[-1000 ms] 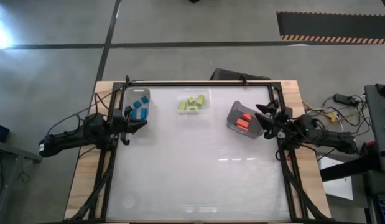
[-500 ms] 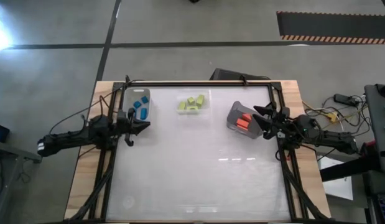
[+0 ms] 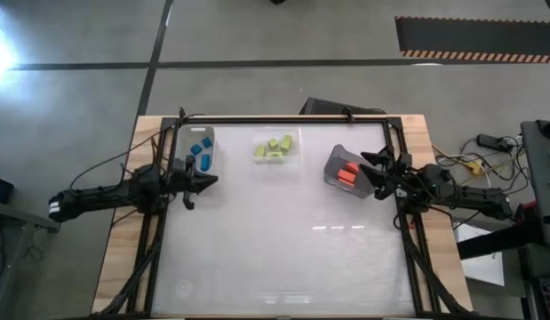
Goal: Sort & place blocks by color
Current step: Return to Home Position
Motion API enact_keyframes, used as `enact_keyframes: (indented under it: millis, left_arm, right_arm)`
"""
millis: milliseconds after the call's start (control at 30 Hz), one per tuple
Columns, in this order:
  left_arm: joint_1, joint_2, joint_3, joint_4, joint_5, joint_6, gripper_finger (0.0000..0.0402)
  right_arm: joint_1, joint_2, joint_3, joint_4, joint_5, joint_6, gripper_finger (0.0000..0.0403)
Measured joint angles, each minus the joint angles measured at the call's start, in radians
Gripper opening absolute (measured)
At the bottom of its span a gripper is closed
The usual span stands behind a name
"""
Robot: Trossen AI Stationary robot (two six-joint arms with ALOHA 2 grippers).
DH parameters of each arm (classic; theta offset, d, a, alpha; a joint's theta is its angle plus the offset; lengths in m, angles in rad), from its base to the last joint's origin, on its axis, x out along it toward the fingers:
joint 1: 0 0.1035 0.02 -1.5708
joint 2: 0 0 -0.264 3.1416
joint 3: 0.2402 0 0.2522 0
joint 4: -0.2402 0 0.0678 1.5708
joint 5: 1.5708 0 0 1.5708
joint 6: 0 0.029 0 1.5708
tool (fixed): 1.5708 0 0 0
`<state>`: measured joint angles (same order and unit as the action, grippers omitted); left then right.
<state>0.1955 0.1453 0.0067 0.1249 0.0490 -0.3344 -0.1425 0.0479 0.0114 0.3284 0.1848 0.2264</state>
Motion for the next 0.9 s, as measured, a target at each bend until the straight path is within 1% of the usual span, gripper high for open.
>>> enact_keyframes:
  millis: [900]
  left_arm:
    - [0.000, 0.104, -0.002, 0.000, -0.001, 0.001, 0.0000]
  right_arm:
    - [0.000, 0.000, -0.001, -0.010, 0.000, 0.000, 0.0226]
